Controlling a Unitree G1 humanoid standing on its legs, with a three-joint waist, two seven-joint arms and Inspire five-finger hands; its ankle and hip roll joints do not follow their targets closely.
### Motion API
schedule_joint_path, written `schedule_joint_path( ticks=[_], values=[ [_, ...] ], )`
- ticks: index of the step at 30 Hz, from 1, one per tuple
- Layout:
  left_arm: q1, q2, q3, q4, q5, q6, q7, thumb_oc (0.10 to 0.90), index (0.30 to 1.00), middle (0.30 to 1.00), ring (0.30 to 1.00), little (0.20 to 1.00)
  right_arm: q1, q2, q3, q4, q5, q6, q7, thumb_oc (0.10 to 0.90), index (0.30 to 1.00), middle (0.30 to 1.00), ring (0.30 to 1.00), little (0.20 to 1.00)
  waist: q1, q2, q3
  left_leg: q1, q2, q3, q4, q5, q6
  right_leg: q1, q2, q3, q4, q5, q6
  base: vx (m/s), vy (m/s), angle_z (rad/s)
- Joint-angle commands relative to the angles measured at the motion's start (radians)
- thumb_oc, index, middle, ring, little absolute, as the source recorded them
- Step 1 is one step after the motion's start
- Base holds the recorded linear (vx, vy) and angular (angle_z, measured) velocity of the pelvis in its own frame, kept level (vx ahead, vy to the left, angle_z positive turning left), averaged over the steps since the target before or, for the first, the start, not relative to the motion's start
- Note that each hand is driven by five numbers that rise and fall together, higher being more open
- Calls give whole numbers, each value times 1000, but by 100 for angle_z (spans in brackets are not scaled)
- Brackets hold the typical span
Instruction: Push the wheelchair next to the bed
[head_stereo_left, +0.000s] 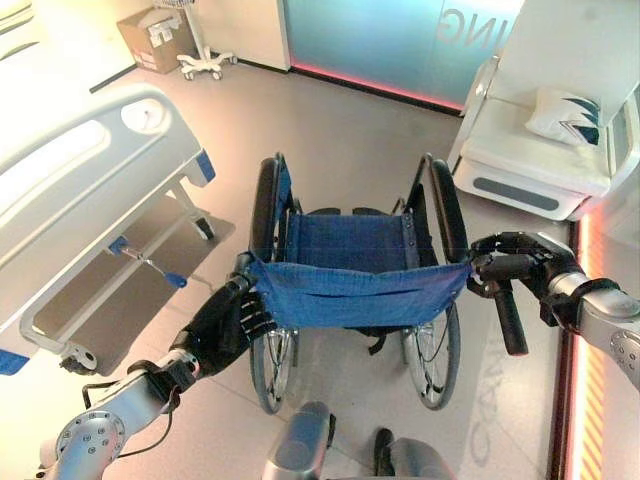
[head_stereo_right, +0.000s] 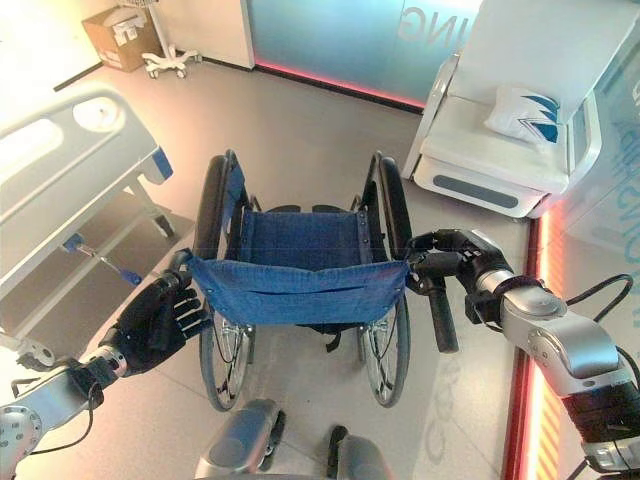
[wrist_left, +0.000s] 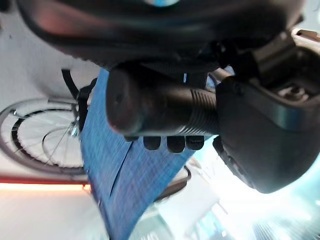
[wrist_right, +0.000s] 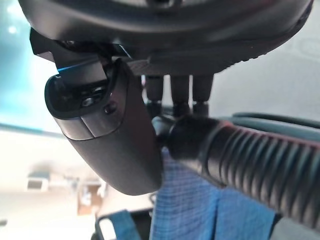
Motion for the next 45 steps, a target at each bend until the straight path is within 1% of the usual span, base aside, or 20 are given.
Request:
schedule_joint_path(
  ticks=[1,4,8,10,13,14,15,21,24,25,27,32,34,36,37,39,40,42,44,45],
  values=[
    [-179,-23,80,-87,-55,-215,-100,400,300,300,300,300,-19,42,83,-179,36,-80,90,400,300,300,300,300,-14,1,-116,-38,43,27,-157,312,-20,174,137,-114,-115,31,-4,609,141,-15],
    [-146,-43,116,-109,-40,-209,-114,400,300,300,300,300,29,48,58,-202,9,-89,115,400,300,300,300,300,-2,3,-125,-33,59,17,-193,272,-15,196,116,-117,-95,-8,4,487,176,-29],
    [-161,-55,139,-104,-40,-188,-94,400,300,300,300,300,75,84,32,-194,-32,-116,156,400,300,300,300,300,0,-1,-161,-34,40,49,-77,192,14,213,93,-128,29,-98,24,402,201,-52],
    [-173,-46,148,-93,-33,-162,-82,400,300,300,300,300,74,89,26,-189,-28,-119,158,400,300,300,300,300,8,-21,-182,-26,7,73,-49,145,47,211,82,-140,150,-52,63,442,228,-15],
    [-204,-19,150,-67,-44,-156,-66,400,300,300,300,300,54,86,41,-186,-24,-131,149,400,300,300,300,300,16,-41,-202,5,-37,73,-55,127,79,159,73,-139,348,79,135,354,201,4],
    [-219,9,160,-47,-65,-151,-66,400,300,300,300,300,32,82,52,-173,-14,-133,142,400,300,300,300,300,22,-44,-210,24,-58,58,-56,115,96,104,65,-135,452,158,169,294,148,11],
    [-221,16,165,-42,-68,-149,-70,400,300,300,300,300,26,82,56,-169,-14,-134,141,400,300,300,300,300,22,-43,-212,31,-62,54,-54,108,100,83,58,-134,462,167,172,396,161,12],
    [-215,64,173,-24,-45,-185,-120,400,300,300,300,300,16,85,34,-149,-46,-147,158,400,300,300,300,300,16,-23,-170,38,-87,7,66,44,91,18,-6,-200,123,67,77,291,-21,0],
    [-244,66,152,-15,-37,-206,-112,400,300,300,300,300,-36,71,52,-126,-31,-142,142,400,300,300,300,300,-5,-20,-137,102,-90,-15,87,-24,88,-35,-62,-160,-42,137,99,355,-169,4],
    [-259,72,142,-19,-35,-209,-111,400,300,300,300,300,-66,66,63,-120,-17,-135,118,400,300,300,300,300,-22,-29,-119,135,-98,-28,100,-77,94,-93,-106,-101,-135,231,142,402,-259,45],
    [-274,88,138,-27,-42,-208,-106,400,300,300,300,300,-92,64,65,-137,5,-111,89,400,300,300,300,300,-38,-36,-101,172,-85,-46,117,-137,95,-143,-145,-51,-220,300,169,448,-285,48],
    [-279,98,143,-37,-55,-217,-113,400,300,300,300,300,-133,54,58,-165,31,-68,76,400,300,300,300,300,-48,-47,-102,186,-23,-61,243,-220,88,-156,-133,-66,-145,254,169,418,-269,72],
    [-276,94,145,-48,-66,-212,-107,400,300,300,300,300,-140,43,53,-163,45,-54,83,400,300,300,300,300,-54,-51,-118,199,-5,-69,266,-216,81,-159,-108,-67,-108,238,156,452,-263,68],
    [-270,84,145,-63,-81,-204,-90,400,300,300,300,300,-145,15,58,-157,74,-45,87,400,300,300,300,300,-61,-58,-144,192,26,-73,387,-128,56,-149,-64,-73,-78,208,112,487,-316,24],
    [-261,66,149,-73,-77,-194,-79,400,300,300,300,300,-146,5,75,-151,64,-56,100,400,300,300,300,300,-60,-62,-153,137,36,-52,583,-20,33,-121,-39,-100,-84,193,72,388,-298,-4],
    [-243,50,163,-87,-71,-185,-76,400,300,300,300,300,-138,-2,78,-153,56,-63,113,400,300,300,300,300,-62,-61,-159,94,29,-35,711,30,16,-100,-15,-117,-88,177,44,368,-259,10],
    [-222,26,163,-109,-62,-186,-67,400,300,300,300,300,-120,-7,67,-161,61,-69,115,400,300,300,300,300,-59,-64,-154,14,13,-18,811,72,15,-67,2,-141,-88,157,13,398,-221,10],
    [-232,2,148,-100,-47,-183,-64,400,300,300,300,300,-122,8,70,-162,61,-64,98,400,300,300,300,300,-49,-60,-141,-60,-26,0,775,49,26,-27,26,-148,-89,141,1,401,-145,2],
    [-235,-10,141,-89,-31,-188,-70,400,300,300,300,300,-135,29,80,-156,36,-55,108,400,300,300,300,300,-39,-53,-132,-45,-46,18,640,37,29,8,40,-145,-95,128,10,322,-21,14],
    [-234,-10,142,-88,-27,-194,-71,400,300,300,300,300,-146,39,87,-162,25,-40,108,400,300,300,300,300,-32,-51,-128,-13,-44,36,477,48,35,35,52,-143,-104,117,18,434,-3,20]
  ],
)
